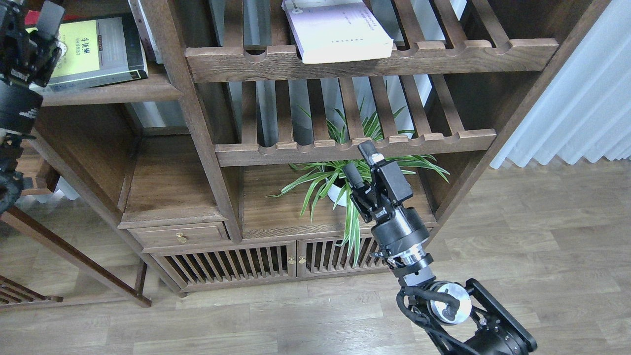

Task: Organize books on shelf
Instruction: 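Withdraw the left gripper from the shelf and lower it, then raise the right gripper to the white book on the top shelf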

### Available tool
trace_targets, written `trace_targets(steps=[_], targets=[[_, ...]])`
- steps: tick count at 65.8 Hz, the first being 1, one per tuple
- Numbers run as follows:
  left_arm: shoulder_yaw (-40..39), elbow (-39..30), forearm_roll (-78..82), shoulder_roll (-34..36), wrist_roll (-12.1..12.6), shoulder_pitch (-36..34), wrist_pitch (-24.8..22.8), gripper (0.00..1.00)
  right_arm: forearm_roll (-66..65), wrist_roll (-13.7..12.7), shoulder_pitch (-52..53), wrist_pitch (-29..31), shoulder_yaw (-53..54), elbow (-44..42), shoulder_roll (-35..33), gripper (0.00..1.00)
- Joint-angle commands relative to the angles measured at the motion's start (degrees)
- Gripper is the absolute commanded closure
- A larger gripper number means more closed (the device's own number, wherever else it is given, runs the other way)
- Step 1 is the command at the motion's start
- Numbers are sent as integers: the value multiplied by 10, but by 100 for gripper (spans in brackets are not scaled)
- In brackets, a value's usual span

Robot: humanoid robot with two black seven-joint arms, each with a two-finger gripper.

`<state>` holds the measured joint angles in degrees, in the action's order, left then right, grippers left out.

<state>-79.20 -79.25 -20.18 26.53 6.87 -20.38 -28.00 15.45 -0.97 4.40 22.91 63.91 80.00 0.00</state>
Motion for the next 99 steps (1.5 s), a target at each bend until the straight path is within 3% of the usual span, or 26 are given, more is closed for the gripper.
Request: trace_targets(steps=[1, 18, 27, 40, 56, 99], targets=[[4, 1, 5, -10, -14, 46, 0, 5, 0, 0, 16, -28, 3, 14, 0, 2], [6, 1, 14, -28, -21, 98, 0, 4, 0, 1, 73, -83, 3, 22, 0, 2], [17, 1, 38, -60, -21, 100, 0, 4, -1, 20, 111, -118, 3, 21, 0, 2], [40, 1, 65, -100, -21, 101, 0, 4, -1, 22, 154, -164, 7, 17, 0, 3], [62, 1, 71, -127, -21, 125, 0, 4, -2, 45, 186, -223, 21, 12, 0, 5], [78, 7, 72, -133, -22, 130, 0, 1, -3, 47, 262, -250, 22, -50, 0, 13]])
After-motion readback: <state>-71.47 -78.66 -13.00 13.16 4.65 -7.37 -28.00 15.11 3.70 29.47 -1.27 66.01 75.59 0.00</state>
